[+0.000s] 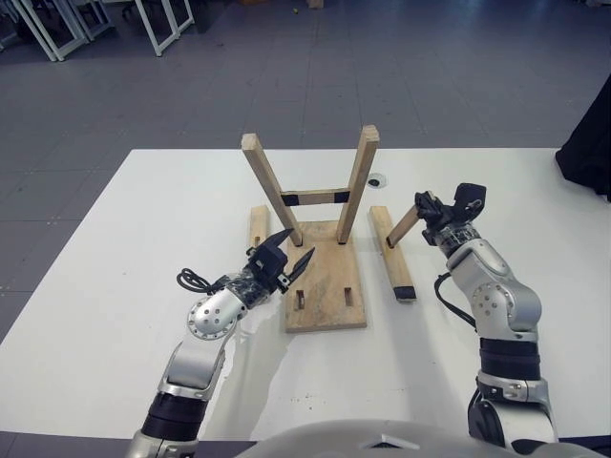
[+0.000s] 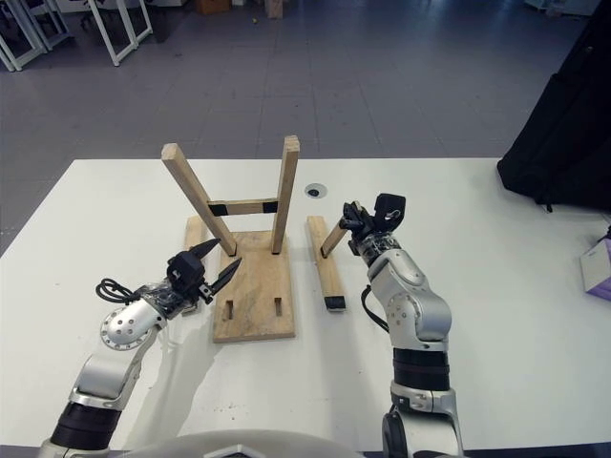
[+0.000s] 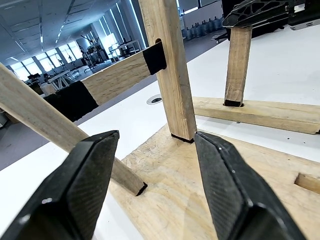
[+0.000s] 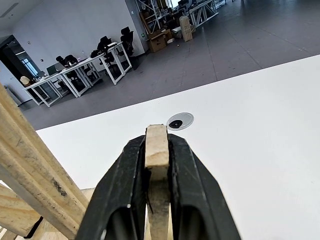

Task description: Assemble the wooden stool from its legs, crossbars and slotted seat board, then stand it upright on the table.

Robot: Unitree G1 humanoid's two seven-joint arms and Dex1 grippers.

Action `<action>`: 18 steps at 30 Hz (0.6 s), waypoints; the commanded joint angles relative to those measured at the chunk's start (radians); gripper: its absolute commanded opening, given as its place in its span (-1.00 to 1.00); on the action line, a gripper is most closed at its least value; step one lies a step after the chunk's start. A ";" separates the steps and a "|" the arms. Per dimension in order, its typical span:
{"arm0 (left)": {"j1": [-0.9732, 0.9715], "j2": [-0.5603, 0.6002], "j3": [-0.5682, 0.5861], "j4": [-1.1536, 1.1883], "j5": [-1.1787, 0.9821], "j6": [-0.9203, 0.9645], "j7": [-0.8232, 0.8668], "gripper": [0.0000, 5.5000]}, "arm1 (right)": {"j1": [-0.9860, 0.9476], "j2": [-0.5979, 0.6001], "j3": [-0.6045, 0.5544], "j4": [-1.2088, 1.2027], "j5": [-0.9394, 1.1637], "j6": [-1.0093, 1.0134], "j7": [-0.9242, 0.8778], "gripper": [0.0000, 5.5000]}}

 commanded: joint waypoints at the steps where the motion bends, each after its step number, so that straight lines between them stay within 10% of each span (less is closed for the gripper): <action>1: -0.008 0.001 -0.001 0.005 0.013 -0.006 0.008 0.00 | 0.004 -0.001 0.008 0.017 -0.040 0.022 -0.019 -0.85; 18: 0.007 0.001 -0.003 0.002 0.025 -0.010 0.012 0.00 | 0.041 -0.104 0.169 0.044 -0.262 0.057 0.048 -0.85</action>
